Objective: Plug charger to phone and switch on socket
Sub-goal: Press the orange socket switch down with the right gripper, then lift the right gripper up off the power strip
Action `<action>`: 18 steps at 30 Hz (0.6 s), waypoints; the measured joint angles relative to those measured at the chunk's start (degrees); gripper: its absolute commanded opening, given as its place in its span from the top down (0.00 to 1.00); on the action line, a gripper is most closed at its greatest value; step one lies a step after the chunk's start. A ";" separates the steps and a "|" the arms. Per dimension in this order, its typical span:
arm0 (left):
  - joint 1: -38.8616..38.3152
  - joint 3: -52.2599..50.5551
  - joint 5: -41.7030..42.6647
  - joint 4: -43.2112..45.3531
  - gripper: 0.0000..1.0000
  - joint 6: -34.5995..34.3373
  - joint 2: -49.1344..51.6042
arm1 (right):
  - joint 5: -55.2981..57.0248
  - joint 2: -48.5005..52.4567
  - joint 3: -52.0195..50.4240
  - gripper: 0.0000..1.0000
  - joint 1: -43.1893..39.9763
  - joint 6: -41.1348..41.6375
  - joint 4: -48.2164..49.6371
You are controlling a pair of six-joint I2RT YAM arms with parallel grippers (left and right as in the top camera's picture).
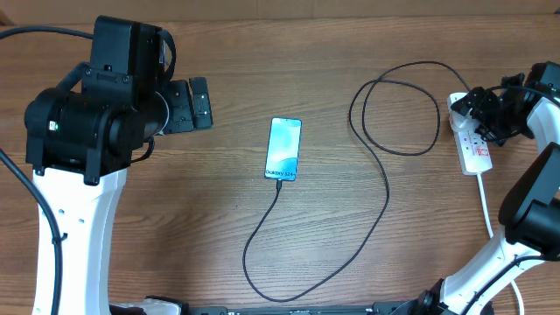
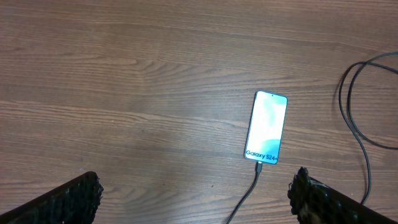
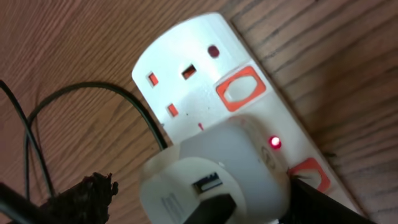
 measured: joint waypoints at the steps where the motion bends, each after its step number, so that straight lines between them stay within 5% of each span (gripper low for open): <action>1: 0.00 0.00 0.00 0.00 0.00 0.00 0.00 | -0.28 0.00 0.11 0.13 0.00 0.66 -0.70; 11: 0.00 0.00 -0.15 0.02 0.00 0.00 0.00 | 4.59 -1.53 1.09 0.12 -1.05 5.49 -7.78; 17: 0.00 0.00 -0.15 0.00 0.00 0.00 0.00 | 7.93 -12.76 1.03 0.12 -1.11 6.82 -11.61; 18: 0.00 0.00 -0.15 0.00 0.00 0.00 0.00 | 8.24 -15.96 1.03 0.00 -1.11 6.93 -12.66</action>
